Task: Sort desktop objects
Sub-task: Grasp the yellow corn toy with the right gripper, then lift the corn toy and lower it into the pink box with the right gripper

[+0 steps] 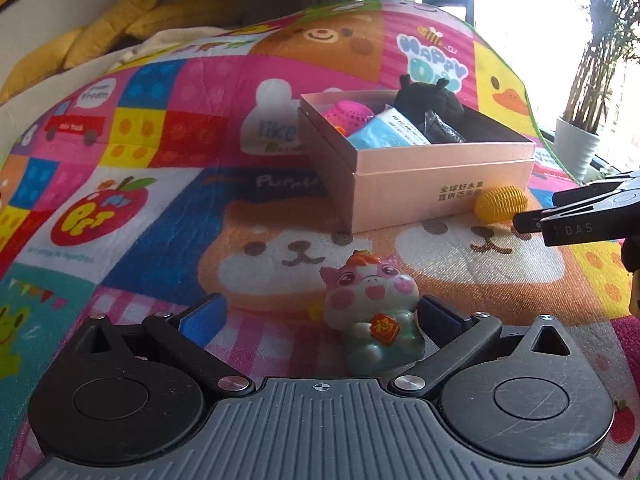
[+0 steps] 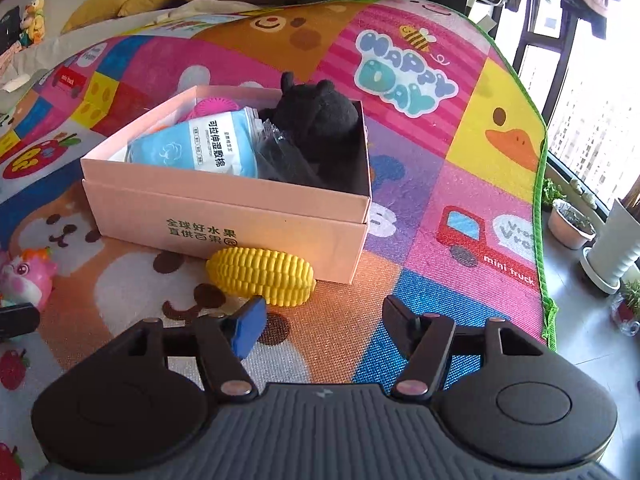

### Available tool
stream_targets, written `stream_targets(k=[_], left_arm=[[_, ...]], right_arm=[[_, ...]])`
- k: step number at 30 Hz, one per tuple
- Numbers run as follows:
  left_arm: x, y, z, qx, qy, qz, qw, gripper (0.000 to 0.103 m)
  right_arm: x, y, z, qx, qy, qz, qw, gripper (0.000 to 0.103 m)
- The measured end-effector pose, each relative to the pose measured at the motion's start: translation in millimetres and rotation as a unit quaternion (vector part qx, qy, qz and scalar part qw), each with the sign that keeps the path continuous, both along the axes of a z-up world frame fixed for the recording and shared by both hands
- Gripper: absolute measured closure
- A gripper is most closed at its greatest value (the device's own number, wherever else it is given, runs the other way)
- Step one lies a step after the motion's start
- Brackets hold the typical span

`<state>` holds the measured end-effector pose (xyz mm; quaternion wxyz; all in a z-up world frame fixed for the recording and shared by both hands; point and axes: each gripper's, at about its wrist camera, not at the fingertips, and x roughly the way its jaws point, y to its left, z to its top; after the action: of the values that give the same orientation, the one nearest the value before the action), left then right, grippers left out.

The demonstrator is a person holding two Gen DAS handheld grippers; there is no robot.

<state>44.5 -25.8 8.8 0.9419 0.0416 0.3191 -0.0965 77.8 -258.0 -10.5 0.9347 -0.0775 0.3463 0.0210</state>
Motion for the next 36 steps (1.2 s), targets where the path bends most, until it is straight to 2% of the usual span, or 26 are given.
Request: stream_targets(k=[4, 6, 8, 12, 15, 16, 17, 18, 26, 28, 29, 30, 34, 36], left_arm=[[-4, 0, 0, -0.011, -0.004, -0.017, 0.9998, 0.000], [-5, -2, 0, -0.009, -0.007, -0.026, 0.9996, 0.000], [-6, -3, 0, -0.008, -0.009, -0.029, 0.9995, 0.000], [-6, 0, 0, -0.018, -0.008, -0.027, 0.9994, 0.000], [-7, 1, 0, -0.021, -0.008, -0.027, 0.9994, 0.000], [-8, 1, 0, -0.021, -0.008, -0.028, 0.9993, 0.000], [-8, 1, 0, -0.021, -0.008, -0.030, 0.9993, 0.000], [-9, 0, 0, -0.022, -0.007, -0.033, 0.9992, 0.000], [-12, -12, 5, -0.021, -0.006, -0.050, 0.9985, 0.000], [-12, -17, 6, -0.016, -0.005, -0.053, 0.9985, 0.007], [-11, -19, 7, -0.013, -0.004, -0.056, 0.9983, 0.018], [-11, -21, 8, -0.012, -0.001, -0.059, 0.9982, 0.022], [-7, -25, 8, -0.006, 0.001, -0.050, 0.9987, 0.020], [-4, -26, 7, -0.007, 0.007, -0.047, 0.9988, 0.027]], right_arm=[[-6, -4, 2, 0.010, -0.002, -0.007, 1.000, 0.036], [-9, -5, 6, 0.036, 0.002, 0.007, 0.999, 0.025], [-9, -3, 9, 0.046, -0.004, 0.015, 0.999, 0.022], [1, 7, 11, 0.044, -0.009, 0.016, 0.999, 0.020], [14, 12, 5, 0.047, 0.004, 0.019, 0.999, 0.019], [17, 13, 3, 0.048, 0.010, 0.019, 0.999, 0.022], [19, 13, 1, 0.049, 0.017, 0.021, 0.998, 0.037], [19, 14, 0, 0.050, 0.025, 0.025, 0.998, 0.045], [-27, 11, 18, 0.049, 0.012, 0.048, 0.998, 0.044], [-40, 8, 21, 0.050, 0.013, 0.053, 0.997, 0.044], [-45, 7, 23, 0.050, 0.013, 0.054, 0.997, 0.044], [-49, 7, 23, 0.050, 0.013, 0.055, 0.997, 0.044], [-65, 9, 25, 0.043, 0.010, 0.064, 0.997, 0.044], [-68, 10, 25, 0.045, 0.012, 0.070, 0.996, 0.044]])
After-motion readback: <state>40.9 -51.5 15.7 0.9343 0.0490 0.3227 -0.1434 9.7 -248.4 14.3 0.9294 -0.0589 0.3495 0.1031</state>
